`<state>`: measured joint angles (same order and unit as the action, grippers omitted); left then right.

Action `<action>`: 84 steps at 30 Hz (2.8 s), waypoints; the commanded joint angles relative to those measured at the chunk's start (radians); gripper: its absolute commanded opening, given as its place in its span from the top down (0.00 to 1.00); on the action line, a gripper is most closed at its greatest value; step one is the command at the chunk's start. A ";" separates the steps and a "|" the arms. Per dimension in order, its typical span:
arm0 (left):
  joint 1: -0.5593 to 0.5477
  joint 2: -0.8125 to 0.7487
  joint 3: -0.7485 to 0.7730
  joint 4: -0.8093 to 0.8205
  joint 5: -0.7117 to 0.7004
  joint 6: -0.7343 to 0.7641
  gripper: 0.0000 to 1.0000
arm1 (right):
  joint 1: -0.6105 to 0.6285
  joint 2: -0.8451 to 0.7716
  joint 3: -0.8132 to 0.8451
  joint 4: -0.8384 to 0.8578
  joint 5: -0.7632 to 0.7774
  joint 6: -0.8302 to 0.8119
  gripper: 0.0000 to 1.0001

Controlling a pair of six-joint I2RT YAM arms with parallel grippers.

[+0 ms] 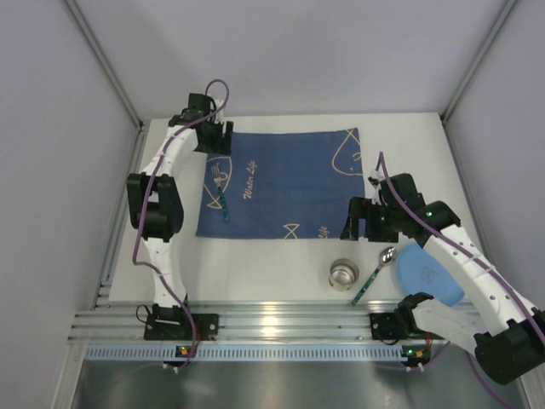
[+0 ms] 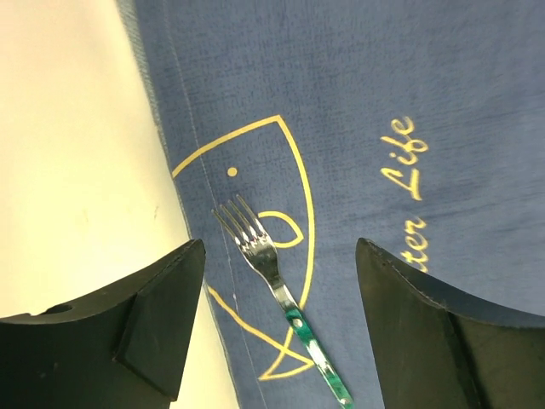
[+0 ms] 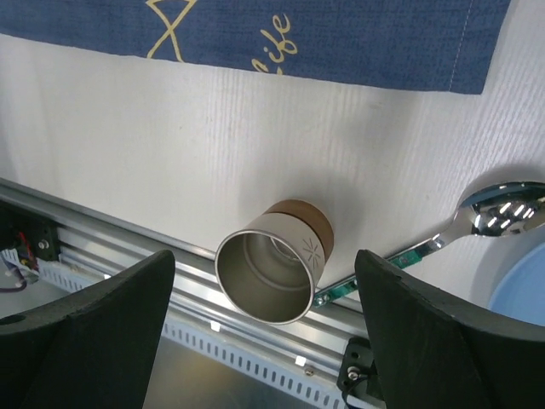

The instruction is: Set the dinner table for one person

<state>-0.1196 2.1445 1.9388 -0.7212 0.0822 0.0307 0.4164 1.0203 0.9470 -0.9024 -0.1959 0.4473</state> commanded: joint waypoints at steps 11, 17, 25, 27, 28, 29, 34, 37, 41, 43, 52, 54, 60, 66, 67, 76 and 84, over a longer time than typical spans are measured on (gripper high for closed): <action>-0.002 -0.326 -0.320 0.120 0.017 -0.137 0.23 | 0.012 -0.063 -0.183 -0.063 0.010 0.120 0.32; 0.000 -0.436 -0.472 0.143 0.001 -0.135 0.23 | 0.056 -0.025 -0.240 -0.007 0.032 0.146 0.50; 0.000 -0.525 -0.569 0.143 0.024 -0.152 0.23 | 0.194 0.058 -0.167 -0.025 0.188 0.157 1.00; -0.002 -0.540 -0.577 0.143 0.039 -0.160 0.23 | 0.196 0.046 -0.111 -0.064 0.231 0.156 1.00; 0.000 -0.544 -0.577 0.140 0.040 -0.169 0.23 | 0.193 0.041 -0.043 -0.107 0.277 0.153 1.00; 0.000 -0.552 -0.581 0.140 0.041 -0.172 0.23 | 0.194 0.031 -0.004 -0.124 0.297 0.142 1.00; 0.000 -0.601 -0.592 0.143 0.048 -0.186 0.21 | 0.188 0.095 0.256 -0.214 0.406 0.076 1.00; -0.002 -0.617 -0.592 0.146 0.071 -0.196 0.18 | 0.154 0.150 0.376 -0.205 0.426 0.039 1.00; -0.002 -0.604 -0.591 0.131 0.083 -0.202 0.02 | 0.067 0.304 0.493 -0.119 0.379 -0.047 1.00; -0.002 -0.604 -0.581 0.111 0.108 -0.219 0.02 | -0.003 0.413 0.588 -0.073 0.337 -0.070 1.00; -0.008 -0.707 -0.597 0.049 0.131 -0.242 0.01 | -0.202 0.987 1.161 -0.084 0.233 -0.079 1.00; -0.008 -0.736 -0.620 0.049 0.148 -0.255 0.02 | -0.205 1.082 1.272 -0.104 0.228 -0.068 1.00; -0.009 -0.768 -0.681 0.072 0.148 -0.291 0.02 | -0.205 1.356 1.501 -0.099 0.214 0.036 1.00; -0.009 -0.729 -0.627 0.054 0.139 -0.279 0.01 | -0.206 1.419 1.497 -0.063 0.303 0.044 0.96; -0.009 -0.713 -0.618 0.049 0.136 -0.275 0.01 | -0.206 1.422 1.494 -0.059 0.312 0.047 0.90; -0.054 -0.650 -0.531 0.031 0.165 -0.276 0.01 | -0.211 1.299 1.425 -0.036 0.294 0.039 0.15; -0.316 -0.566 -0.518 0.034 0.047 -0.317 0.02 | -0.214 0.771 0.832 0.019 0.294 0.024 0.00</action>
<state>-0.3561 1.5509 1.4075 -0.6838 0.1734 -0.2493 0.2062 2.0602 1.9533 -0.9092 0.1043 0.4747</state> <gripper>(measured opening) 0.985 0.995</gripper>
